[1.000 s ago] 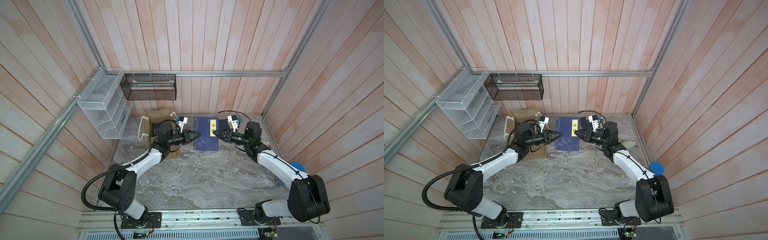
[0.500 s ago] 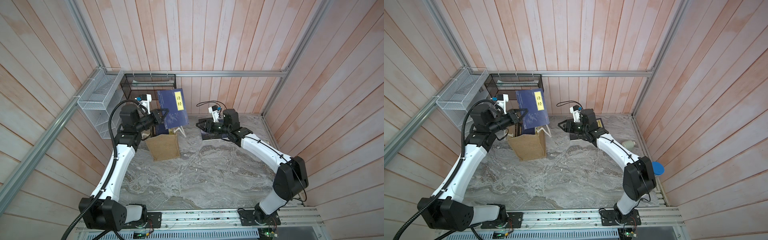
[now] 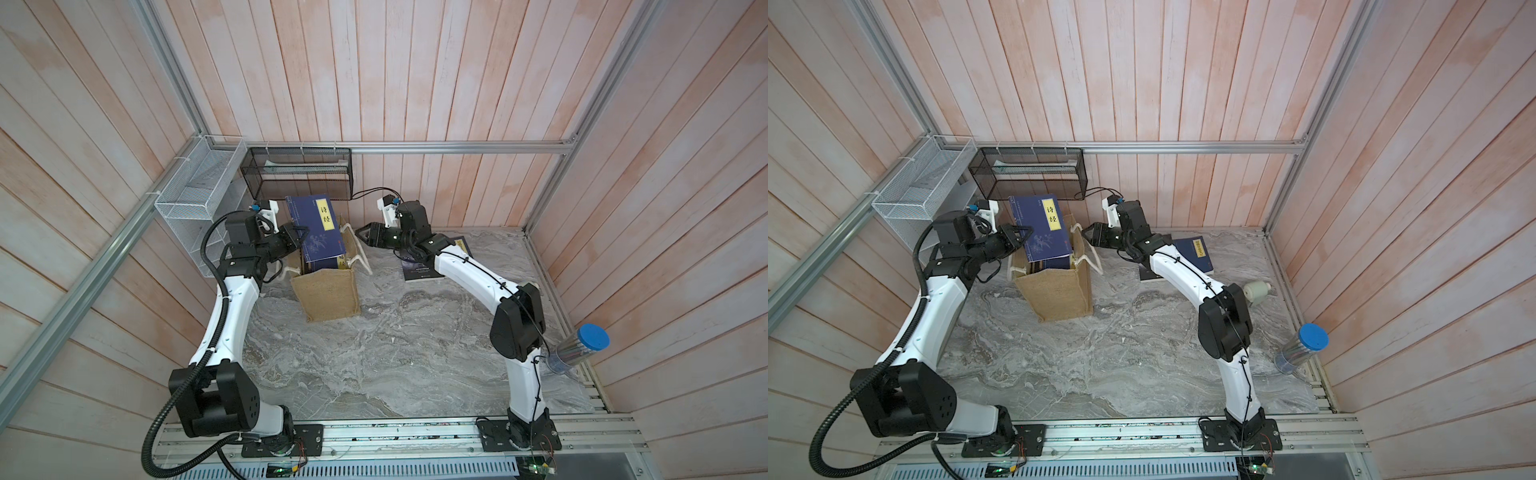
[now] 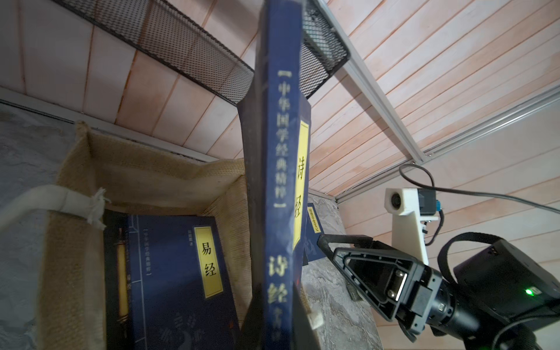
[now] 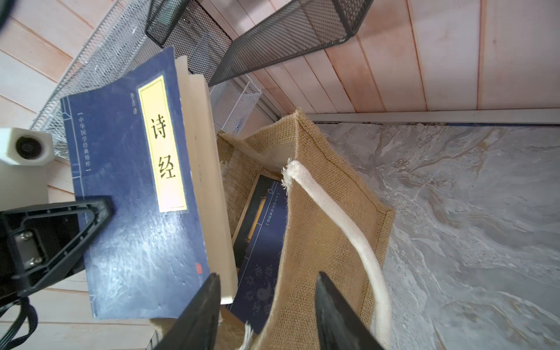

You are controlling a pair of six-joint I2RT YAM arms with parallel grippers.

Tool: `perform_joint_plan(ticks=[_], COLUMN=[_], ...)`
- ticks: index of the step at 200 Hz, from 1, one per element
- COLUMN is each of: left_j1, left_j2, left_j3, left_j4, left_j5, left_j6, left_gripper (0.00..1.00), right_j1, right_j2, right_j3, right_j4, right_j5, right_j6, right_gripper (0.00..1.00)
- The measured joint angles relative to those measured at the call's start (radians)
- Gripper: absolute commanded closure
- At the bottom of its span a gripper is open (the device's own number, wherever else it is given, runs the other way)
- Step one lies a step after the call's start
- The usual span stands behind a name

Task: Put the books into the canvas bag
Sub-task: Place the book in the canvas bag.

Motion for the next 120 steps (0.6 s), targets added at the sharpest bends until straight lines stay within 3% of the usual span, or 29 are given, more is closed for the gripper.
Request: perform_joint_plan(ticks=[36,50,96,120], left_j1=[0.012,0.012,0.013,0.013], left_j2=[0.085,0.108,0.117,0.117], left_j3=[0.067,0.085,0.086,0.084], left_j4=[-0.091,-0.117,-0.153,-0.168], left_j5=[0.027,0.046,0.075,0.075], left_j6=[0.069,0.095,0.145,0.165], left_gripper=[1.00,1.00,1.00,1.00], right_j1=[0.011,0.016,0.024,0.024], right_j2=[0.109,0.131,0.148,0.148], right_j3=[0.108,0.139,0.187,0.187], right_j4=[-0.065,-0.087,-0.114,-0.117], right_j5=[-0.023,-0.034,-0.047,-0.041], right_j6=[0.010,0.014,0.006,-0.003], right_gripper=[0.50,0.58,0.97,1.00])
